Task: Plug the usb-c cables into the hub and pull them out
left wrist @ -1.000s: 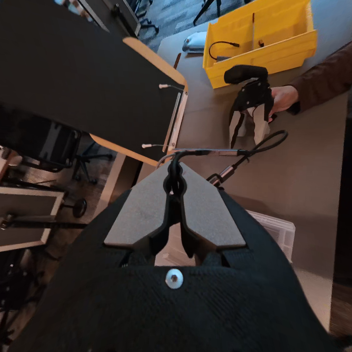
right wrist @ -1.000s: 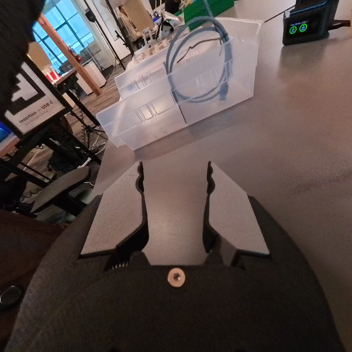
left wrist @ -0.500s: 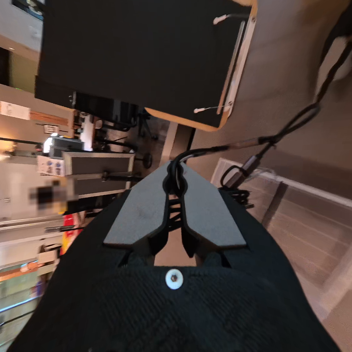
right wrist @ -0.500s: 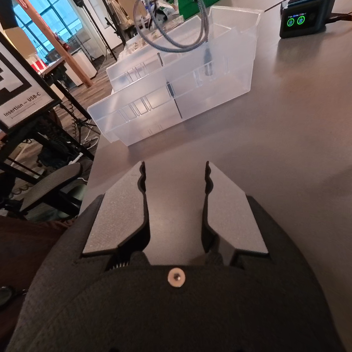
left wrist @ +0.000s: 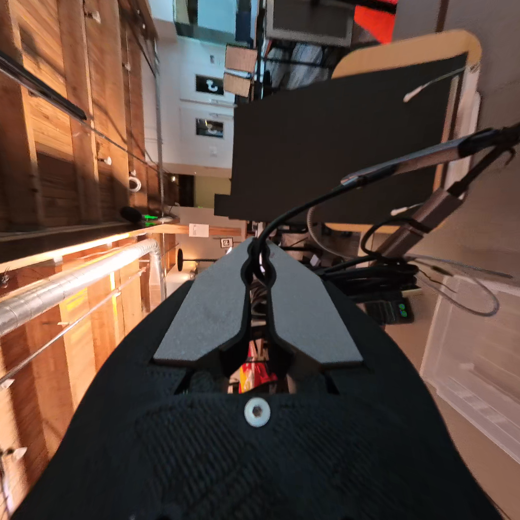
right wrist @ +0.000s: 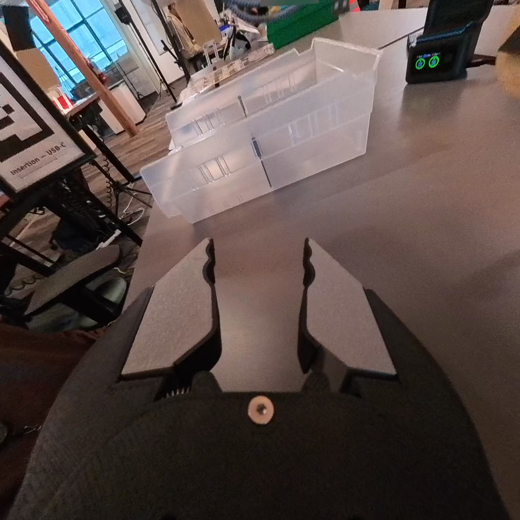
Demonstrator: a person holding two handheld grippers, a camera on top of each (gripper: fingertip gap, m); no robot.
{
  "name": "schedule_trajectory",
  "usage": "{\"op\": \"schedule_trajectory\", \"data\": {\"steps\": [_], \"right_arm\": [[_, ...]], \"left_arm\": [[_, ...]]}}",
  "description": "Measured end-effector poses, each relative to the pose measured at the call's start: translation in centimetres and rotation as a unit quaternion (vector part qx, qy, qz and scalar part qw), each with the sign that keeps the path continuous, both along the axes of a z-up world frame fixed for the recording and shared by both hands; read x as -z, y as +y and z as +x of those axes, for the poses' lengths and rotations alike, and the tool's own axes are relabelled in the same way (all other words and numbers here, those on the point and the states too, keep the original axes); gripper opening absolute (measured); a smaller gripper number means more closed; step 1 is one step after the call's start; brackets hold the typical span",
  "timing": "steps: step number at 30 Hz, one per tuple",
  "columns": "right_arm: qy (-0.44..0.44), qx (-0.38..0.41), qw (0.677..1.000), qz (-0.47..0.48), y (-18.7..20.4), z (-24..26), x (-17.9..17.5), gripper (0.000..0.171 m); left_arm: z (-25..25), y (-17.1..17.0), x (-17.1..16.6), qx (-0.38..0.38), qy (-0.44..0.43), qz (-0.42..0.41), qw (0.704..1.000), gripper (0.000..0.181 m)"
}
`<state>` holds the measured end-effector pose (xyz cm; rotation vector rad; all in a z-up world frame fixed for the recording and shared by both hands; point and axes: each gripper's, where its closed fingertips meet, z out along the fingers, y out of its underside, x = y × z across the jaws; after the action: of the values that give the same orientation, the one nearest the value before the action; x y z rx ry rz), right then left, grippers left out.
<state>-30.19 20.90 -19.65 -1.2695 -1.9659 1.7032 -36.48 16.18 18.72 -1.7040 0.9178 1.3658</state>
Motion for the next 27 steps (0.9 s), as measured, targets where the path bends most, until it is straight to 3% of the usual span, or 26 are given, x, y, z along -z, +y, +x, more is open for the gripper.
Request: {"op": "schedule_trajectory", "data": {"steps": [7, 13, 17, 19, 22, 24, 27], "right_arm": [[0.083, -0.006, 0.996, -0.033, 1.5, 1.7, -5.0, 0.067], [0.116, -0.042, 0.992, -0.026, 3.0, 4.7, -8.1, 0.074], [0.151, -0.183, 0.968, -0.083, 1.5, 9.9, -10.2, 0.073], [0.144, -0.19, 0.966, -0.098, 1.1, 10.0, -9.8, 0.081], [0.107, -0.205, 0.967, -0.111, -0.3, 9.1, -8.2, 0.079], [0.089, -0.221, 0.963, -0.129, -1.2, 8.7, -7.7, 0.066], [0.084, -0.253, 0.955, -0.13, -2.3, 9.2, -7.1, 0.021]], "left_arm": [[5.4, 1.6, 2.3, 0.086, -0.037, -0.026, 0.995, 0.0], [9.7, 3.1, 9.9, 0.181, -0.103, -0.057, 0.976, 0.0], [10.5, 3.8, 15.4, 0.213, -0.15, -0.045, 0.964, 0.0], [10.7, 3.9, 18.1, 0.224, -0.17, -0.054, 0.958, 0.0], [10.8, 4.0, 21.1, 0.23, -0.179, -0.077, 0.954, 0.0], [10.8, 4.1, 22.1, 0.23, -0.179, -0.086, 0.953, 0.0], [9.0, 4.4, 23.3, 0.191, -0.157, -0.101, 0.964, 0.0]]}}
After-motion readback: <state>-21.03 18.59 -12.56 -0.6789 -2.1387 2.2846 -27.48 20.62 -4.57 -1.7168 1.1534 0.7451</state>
